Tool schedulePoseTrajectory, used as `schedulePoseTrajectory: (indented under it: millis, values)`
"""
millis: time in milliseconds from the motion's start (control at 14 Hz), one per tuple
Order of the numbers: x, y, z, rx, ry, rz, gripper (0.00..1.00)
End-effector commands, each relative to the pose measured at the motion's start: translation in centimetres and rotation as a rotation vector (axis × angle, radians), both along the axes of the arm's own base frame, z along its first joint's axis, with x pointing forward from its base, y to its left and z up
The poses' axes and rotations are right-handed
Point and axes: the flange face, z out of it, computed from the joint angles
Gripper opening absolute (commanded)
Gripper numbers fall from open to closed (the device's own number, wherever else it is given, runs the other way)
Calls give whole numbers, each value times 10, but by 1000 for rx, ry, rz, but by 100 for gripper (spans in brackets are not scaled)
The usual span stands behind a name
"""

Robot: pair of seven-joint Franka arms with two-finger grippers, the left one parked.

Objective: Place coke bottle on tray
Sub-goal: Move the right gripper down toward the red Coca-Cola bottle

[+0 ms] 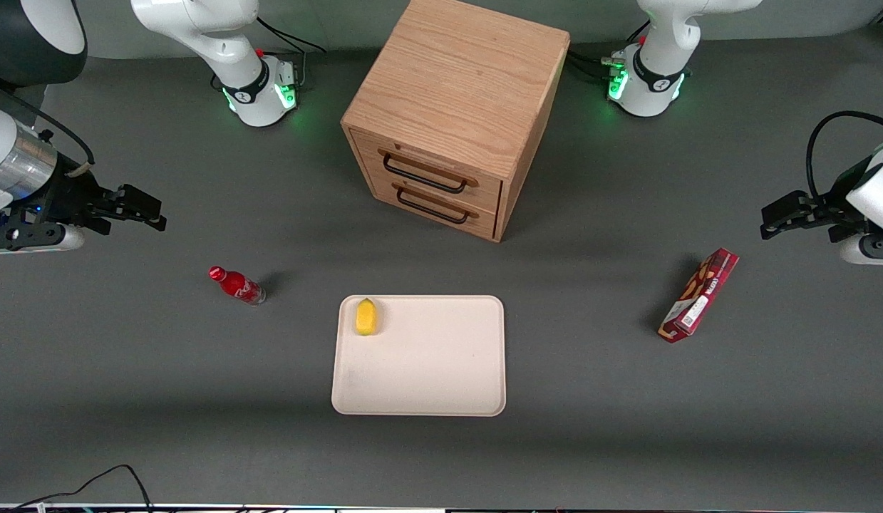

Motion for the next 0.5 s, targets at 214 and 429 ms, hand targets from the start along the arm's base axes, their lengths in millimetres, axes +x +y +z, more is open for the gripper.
schedulePoseTrajectory:
  millis: [214, 429]
  values:
    - [-9, -1, -90, 5, 47, 28, 100]
    - [-29, -7, -165, 4, -45, 84, 100]
